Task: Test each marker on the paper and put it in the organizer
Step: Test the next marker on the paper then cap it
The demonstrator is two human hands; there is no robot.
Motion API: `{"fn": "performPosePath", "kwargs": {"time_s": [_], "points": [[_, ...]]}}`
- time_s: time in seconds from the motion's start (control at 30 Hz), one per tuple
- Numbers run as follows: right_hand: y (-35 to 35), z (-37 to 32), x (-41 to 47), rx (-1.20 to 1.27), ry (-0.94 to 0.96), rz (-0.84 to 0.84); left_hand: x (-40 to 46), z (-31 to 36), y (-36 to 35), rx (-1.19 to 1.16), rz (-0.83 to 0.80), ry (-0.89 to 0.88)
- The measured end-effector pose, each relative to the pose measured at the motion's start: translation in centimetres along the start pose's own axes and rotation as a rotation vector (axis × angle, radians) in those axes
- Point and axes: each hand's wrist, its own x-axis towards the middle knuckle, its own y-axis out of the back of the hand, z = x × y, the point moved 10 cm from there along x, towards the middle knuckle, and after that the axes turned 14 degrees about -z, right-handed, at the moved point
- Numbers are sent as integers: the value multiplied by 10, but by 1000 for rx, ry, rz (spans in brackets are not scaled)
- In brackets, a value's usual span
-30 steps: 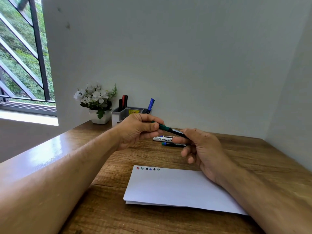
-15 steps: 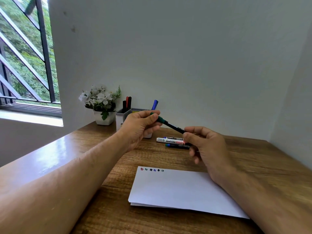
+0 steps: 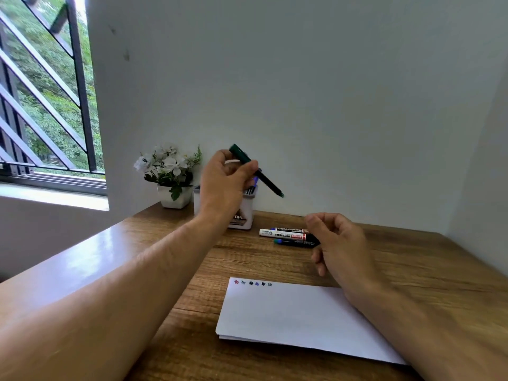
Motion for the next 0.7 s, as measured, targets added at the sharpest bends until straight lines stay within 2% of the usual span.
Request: {"fn": "performPosePath", "kwargs": {"time_s": [0.1, 0.2, 0.4, 0.7], "points": [[-4, 1, 0, -4, -11, -19, 7, 23, 18, 227, 99, -152], [-7, 3, -1, -1, -17, -42, 14, 25, 27, 337, 144, -175], [-9, 5, -2, 21, -39, -58, 32, 1, 29, 376, 148, -103], [-11, 0, -5, -25, -45, -69, 44, -39, 15, 609, 7, 119]]}}
